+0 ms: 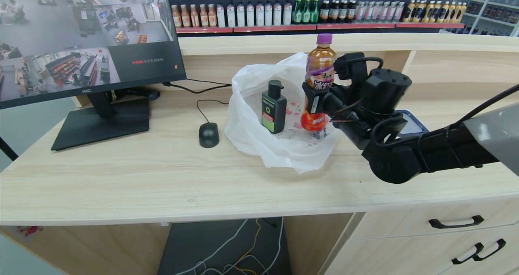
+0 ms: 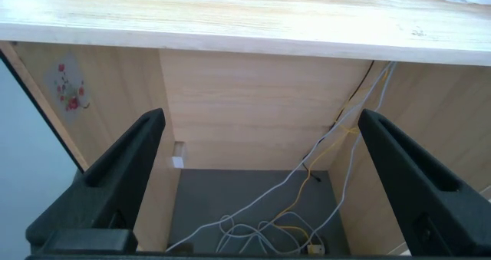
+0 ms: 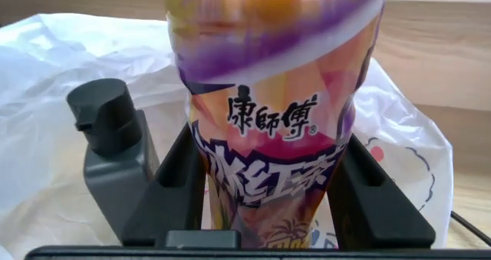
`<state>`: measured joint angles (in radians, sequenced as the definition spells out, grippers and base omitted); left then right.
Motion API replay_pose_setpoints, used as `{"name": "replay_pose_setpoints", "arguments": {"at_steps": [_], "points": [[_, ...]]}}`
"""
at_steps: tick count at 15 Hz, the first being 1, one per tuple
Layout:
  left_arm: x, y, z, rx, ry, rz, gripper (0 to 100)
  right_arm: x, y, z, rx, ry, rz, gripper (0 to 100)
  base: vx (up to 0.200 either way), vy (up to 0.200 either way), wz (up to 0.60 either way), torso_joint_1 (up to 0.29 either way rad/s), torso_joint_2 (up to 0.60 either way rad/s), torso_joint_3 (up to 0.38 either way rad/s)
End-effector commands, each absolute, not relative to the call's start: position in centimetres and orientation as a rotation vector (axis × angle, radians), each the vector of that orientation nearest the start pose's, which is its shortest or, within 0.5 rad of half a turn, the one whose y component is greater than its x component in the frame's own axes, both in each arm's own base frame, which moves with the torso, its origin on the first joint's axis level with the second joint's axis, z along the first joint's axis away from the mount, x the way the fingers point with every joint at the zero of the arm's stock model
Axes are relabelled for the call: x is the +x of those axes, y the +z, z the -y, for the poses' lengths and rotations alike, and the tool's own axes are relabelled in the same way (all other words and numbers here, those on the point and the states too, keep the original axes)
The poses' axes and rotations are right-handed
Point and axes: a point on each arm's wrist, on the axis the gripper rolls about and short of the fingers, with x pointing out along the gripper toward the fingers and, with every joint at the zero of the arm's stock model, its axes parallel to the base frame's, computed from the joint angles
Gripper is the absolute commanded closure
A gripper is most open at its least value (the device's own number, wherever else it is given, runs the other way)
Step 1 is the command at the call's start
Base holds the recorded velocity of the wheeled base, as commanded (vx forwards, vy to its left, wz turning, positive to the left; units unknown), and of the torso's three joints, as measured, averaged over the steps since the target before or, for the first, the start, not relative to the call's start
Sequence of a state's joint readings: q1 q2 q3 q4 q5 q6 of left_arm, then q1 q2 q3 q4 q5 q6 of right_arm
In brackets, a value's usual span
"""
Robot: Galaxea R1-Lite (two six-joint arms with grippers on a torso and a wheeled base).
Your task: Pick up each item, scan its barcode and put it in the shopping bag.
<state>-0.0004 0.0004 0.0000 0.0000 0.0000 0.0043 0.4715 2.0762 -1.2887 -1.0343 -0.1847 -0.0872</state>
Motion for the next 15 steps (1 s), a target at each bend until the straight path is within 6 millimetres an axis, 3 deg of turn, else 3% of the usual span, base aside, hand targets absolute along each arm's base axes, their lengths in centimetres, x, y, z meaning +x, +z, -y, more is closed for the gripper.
{"name": "replay_pose_setpoints", "arguments": {"at_steps": [1, 15], "points": [[-2.3, 7.5, 0.0, 0.005, 0.000, 0.000, 0, 38.3, 21.0, -19.1, -0.009, 0.277, 0.240, 100, 0.000, 0.000, 0.00, 0.000, 0.00, 0.000], [-2.3, 7.5, 0.0, 0.005, 0.000, 0.000, 0, 38.7, 19.2, -19.5, -0.020, 0.283, 0.208, 100, 0.000, 0.000, 0.00, 0.000, 0.00, 0.000]]}}
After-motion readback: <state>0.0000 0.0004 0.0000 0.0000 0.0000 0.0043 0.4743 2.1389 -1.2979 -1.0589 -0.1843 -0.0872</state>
